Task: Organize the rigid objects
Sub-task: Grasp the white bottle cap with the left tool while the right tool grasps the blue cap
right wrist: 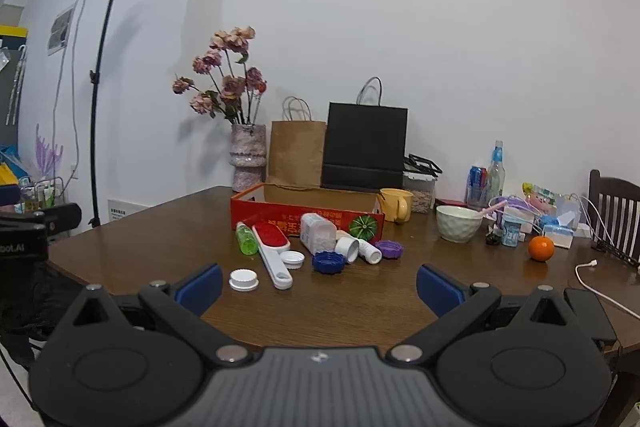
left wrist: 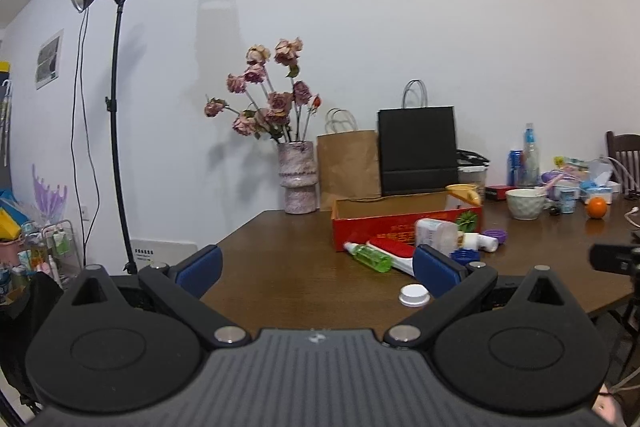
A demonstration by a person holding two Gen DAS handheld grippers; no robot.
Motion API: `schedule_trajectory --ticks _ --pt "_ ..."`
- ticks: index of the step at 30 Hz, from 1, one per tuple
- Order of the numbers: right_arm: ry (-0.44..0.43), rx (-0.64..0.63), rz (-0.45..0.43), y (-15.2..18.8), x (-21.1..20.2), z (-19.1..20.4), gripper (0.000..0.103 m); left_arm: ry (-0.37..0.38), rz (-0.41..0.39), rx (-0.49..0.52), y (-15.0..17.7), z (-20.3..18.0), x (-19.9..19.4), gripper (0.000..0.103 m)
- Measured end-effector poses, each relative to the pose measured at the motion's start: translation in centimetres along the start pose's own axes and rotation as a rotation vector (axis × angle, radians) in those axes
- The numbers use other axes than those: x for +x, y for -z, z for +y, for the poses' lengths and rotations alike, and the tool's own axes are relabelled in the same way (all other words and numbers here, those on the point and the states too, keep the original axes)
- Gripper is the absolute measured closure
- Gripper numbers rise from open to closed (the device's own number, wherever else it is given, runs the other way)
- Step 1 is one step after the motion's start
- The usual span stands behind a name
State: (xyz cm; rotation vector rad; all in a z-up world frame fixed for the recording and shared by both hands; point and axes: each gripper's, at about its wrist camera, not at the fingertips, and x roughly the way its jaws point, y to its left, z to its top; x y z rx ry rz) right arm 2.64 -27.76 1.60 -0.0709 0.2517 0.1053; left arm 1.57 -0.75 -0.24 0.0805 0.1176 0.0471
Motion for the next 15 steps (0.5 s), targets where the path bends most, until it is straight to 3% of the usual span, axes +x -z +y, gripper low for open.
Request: schedule_trajectory --ticks 11,15 --pt "0.021 0.024 0.035 0.3 7.5 -2.1 0.0 -0.008 0.058 0.014 0.8 -1.6 8.0 0.0" --pt "0.022 0.011 -0.053 0.6 10.6 -2.8 0.0 0.049 0.11 -0.009 1.1 -2.0 10.9 0.0"
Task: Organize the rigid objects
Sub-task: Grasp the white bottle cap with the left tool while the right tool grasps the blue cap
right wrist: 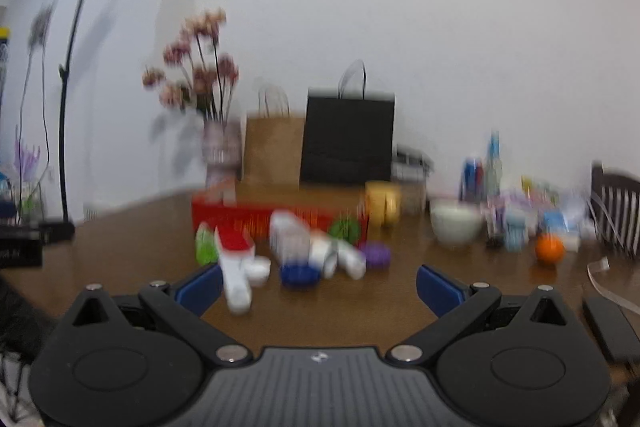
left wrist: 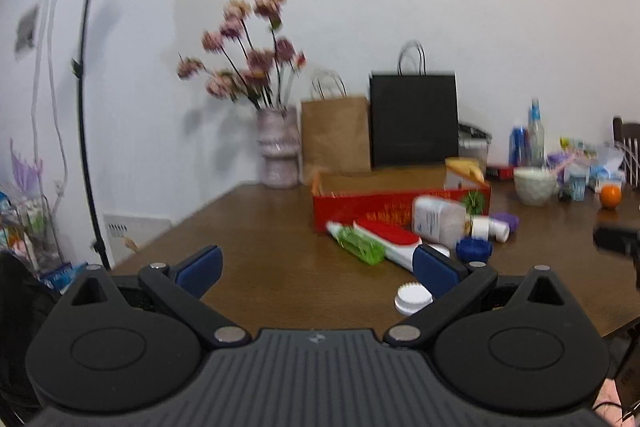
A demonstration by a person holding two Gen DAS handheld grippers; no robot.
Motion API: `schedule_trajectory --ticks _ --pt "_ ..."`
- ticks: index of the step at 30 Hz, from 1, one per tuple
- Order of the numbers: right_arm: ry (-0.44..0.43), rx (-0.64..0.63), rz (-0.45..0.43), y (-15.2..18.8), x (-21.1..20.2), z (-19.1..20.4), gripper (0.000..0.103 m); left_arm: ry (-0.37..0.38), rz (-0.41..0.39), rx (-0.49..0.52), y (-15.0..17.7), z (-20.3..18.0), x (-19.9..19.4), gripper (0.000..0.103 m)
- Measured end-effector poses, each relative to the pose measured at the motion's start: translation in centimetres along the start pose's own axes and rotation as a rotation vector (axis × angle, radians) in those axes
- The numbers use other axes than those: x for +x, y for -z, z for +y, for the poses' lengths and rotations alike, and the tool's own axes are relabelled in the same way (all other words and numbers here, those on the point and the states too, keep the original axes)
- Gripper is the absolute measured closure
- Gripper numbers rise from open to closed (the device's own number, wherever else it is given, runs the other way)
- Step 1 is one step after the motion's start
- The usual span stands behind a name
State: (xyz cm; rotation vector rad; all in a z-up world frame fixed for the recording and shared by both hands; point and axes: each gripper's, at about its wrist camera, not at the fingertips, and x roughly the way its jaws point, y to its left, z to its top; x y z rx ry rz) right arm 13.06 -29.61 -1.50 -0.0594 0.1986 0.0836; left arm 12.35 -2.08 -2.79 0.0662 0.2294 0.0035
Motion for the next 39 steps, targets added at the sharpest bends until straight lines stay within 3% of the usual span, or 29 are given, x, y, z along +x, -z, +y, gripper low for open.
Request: schedule_trajectory --ticks 4,9,12,14,16,17,19,26,29,31,32,34,39 --pt "-0.106 -0.003 0.136 -0.2 4.0 -0.7 0.0 -0.001 0.045 -0.016 0.5 -0.8 2.5 0.0" --pt "-0.11 0.103 0.251 -0.4 8.6 -2.1 0.0 0.034 0.128 -0.039 0.8 -2.0 5.6 0.0" --pt "-0.129 0.108 0.25 -0.1 10.8 -3.1 0.0 0.094 0.147 -0.038 1.1 -3.0 7.2 0.001" --pt "-0.134 0.093 0.266 0.1 12.4 -3.3 0.0 0.111 0.157 -0.026 1.4 -3.9 8.3 0.008" --pt "-0.156 0.076 0.282 0.1 14.3 -3.5 0.0 0.116 0.189 -0.014 1.7 -4.8 9.5 0.024" --pt "-0.162 0.069 0.293 0.1 15.0 -3.5 0.001 0.123 0.207 -0.014 1.9 -5.2 10.1 0.027" --pt "-0.193 0.055 0.308 0.0 16.8 -3.3 0.01 0.131 0.24 -0.021 2.1 -5.8 11.3 0.027" --pt "-0.244 0.014 0.397 0.3 22.6 -1.8 0.022 0.149 0.315 -0.04 2.6 -6.7 13.8 0.031" --pt "-0.256 -0.02 0.421 0.5 24.0 -1.0 0.027 0.164 0.36 -0.06 2.7 -6.6 14.6 0.046" --pt "-0.259 -0.024 0.439 0.7 24.8 -0.8 0.032 0.154 0.362 -0.049 2.8 -6.8 14.8 0.061" --pt "-0.255 -0.02 0.448 0.8 25.2 -0.7 0.035 0.151 0.363 -0.038 2.8 -6.9 14.9 0.062" --pt "-0.259 -0.01 0.469 1.0 25.7 -0.9 0.051 0.154 0.362 -0.038 2.7 -6.8 15.0 0.062" --pt "-0.265 0.014 0.469 1.0 25.5 -1.4 0.051 0.16 0.344 -0.031 2.5 -7.0 14.7 0.063"
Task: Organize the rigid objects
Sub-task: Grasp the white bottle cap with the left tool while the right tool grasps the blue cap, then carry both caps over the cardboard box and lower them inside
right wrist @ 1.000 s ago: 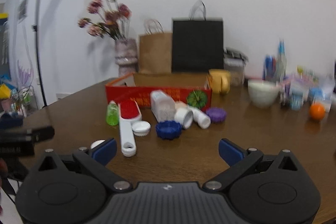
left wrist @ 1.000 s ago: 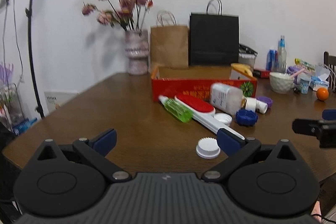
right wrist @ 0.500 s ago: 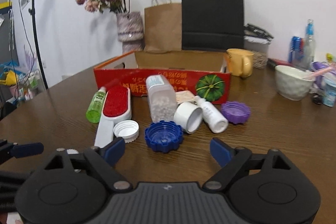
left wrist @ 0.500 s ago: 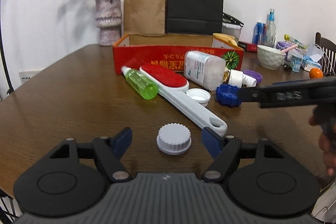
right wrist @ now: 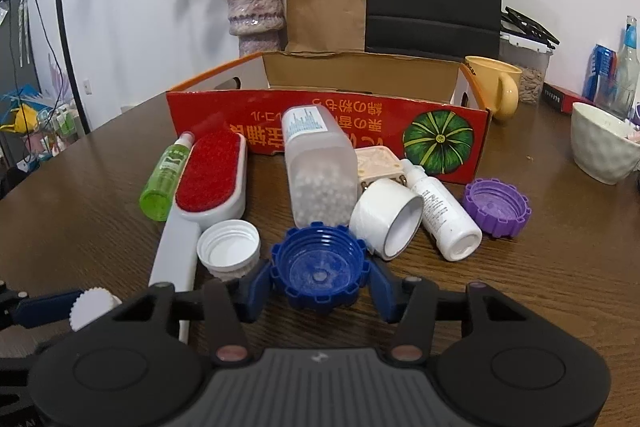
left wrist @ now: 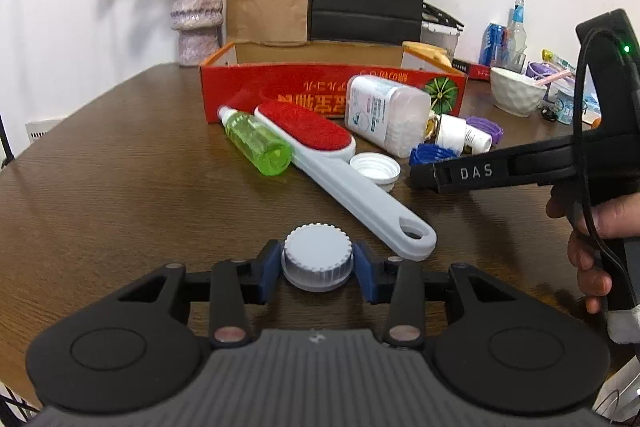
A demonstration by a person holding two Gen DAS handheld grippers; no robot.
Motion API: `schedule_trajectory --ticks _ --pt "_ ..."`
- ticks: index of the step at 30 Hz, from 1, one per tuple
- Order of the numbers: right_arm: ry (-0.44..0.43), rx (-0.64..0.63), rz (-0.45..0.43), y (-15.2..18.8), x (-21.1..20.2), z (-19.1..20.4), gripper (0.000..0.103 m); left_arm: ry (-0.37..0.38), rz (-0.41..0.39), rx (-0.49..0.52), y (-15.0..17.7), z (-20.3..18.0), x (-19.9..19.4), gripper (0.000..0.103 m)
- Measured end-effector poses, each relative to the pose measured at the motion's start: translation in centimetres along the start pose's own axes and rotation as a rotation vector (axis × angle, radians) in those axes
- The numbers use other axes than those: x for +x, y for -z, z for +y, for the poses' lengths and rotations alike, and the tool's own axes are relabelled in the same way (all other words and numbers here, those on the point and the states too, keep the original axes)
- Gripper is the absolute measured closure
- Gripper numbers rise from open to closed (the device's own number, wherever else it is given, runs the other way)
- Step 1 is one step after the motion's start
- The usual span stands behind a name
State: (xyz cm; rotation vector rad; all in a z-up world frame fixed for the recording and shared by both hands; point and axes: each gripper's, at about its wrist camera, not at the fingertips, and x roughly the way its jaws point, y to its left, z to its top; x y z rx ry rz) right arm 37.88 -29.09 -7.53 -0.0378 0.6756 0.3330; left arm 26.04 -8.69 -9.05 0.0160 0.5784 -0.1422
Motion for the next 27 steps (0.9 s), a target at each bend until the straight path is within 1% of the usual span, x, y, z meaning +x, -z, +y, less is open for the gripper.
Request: schedule_trajectory --ticks 4,6,9,16,21,25,27 --pt "0.022 -0.016 -0.036 0.5 -1.7 0.6 0.052 -0.014 -0.06 0.022 -0.2 -0.2 -1.7 0.063" --pt "0.017 -0.02 -0.057 0.9 -3.1 1.0 0.052 -0.019 -0.083 0.015 -0.4 -0.1 -2.7 0.063" --pt "0.018 -0.02 -0.101 1.9 -6.0 1.8 0.052 -0.032 -0.113 -0.003 -0.5 0.2 -4.4 0.063" --pt "0.053 -0.032 -0.232 4.5 -13.6 4.4 0.052 -0.071 -0.223 -0.008 -0.5 0.7 -9.5 0.063" --pt "0.079 -0.018 -0.313 6.4 -18.9 6.0 0.052 -0.085 -0.27 -0.032 -0.3 1.1 -12.5 0.063" --pt "0.105 0.004 -0.368 7.9 -22.1 6.7 0.051 -0.098 -0.309 -0.038 0.1 1.3 -14.7 0.063" --pt "0.108 0.013 -0.376 8.4 -23.1 6.9 0.051 -0.098 -0.327 -0.037 0.4 1.4 -15.8 0.063"
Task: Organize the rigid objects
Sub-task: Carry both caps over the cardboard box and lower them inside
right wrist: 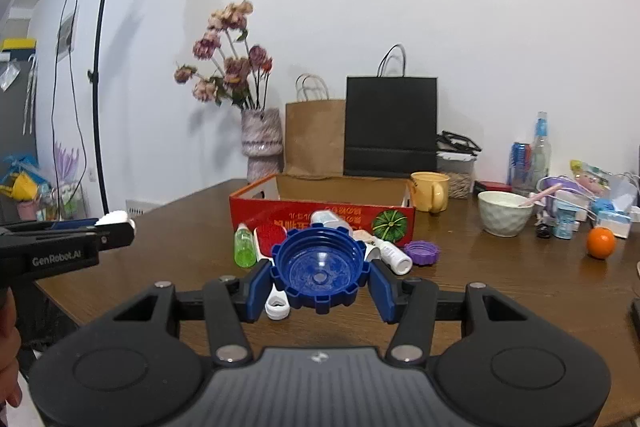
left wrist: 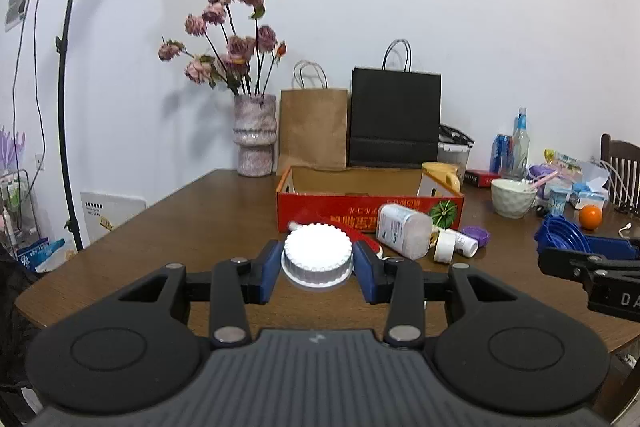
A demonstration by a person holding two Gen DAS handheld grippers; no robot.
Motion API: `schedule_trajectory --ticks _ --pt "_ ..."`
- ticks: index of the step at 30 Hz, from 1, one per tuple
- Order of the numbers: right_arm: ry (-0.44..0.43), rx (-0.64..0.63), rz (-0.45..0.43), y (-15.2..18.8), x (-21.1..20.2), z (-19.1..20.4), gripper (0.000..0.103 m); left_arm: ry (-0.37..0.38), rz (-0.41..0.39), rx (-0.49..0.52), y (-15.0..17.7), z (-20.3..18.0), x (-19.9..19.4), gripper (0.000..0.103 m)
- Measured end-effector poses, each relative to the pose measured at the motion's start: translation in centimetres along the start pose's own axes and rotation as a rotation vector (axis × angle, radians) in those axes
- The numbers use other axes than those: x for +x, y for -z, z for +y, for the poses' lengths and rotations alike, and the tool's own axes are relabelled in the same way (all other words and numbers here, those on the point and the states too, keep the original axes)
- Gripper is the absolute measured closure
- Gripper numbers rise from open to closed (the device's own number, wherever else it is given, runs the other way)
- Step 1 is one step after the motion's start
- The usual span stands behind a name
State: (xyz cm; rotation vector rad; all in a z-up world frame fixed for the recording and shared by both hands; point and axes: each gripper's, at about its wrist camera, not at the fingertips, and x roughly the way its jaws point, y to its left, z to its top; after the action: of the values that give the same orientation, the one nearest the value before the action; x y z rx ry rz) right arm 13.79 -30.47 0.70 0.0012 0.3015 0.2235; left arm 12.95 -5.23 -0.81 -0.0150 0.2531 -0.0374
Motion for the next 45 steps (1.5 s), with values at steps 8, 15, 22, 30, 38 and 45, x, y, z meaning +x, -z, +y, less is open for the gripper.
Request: schedule_trajectory --ticks 8,15,22,30,38,45 --pt "-0.001 -0.011 -0.037 -0.2 -2.4 0.8 0.051 0.006 -0.047 -0.012 -0.4 0.3 -2.5 0.063" --pt "0.003 -0.012 -0.05 -0.4 -2.4 0.7 0.051 0.01 -0.059 -0.008 -0.5 0.1 -2.7 0.063" --pt "0.012 0.007 -0.051 -1.2 -0.4 -0.3 0.051 0.009 -0.057 -0.006 -1.1 0.1 -0.9 0.063" --pt "0.003 -0.003 -0.05 -3.8 4.5 -2.1 0.051 0.012 -0.071 0.004 -3.9 0.4 4.1 0.063" --pt "-0.01 -0.012 -0.027 -6.3 11.8 -3.9 0.051 0.019 -0.09 0.032 -6.3 0.1 10.2 0.063" --pt "-0.042 0.026 -0.006 -9.5 18.5 -6.4 0.051 0.049 -0.075 0.013 -9.5 0.6 16.6 0.063"
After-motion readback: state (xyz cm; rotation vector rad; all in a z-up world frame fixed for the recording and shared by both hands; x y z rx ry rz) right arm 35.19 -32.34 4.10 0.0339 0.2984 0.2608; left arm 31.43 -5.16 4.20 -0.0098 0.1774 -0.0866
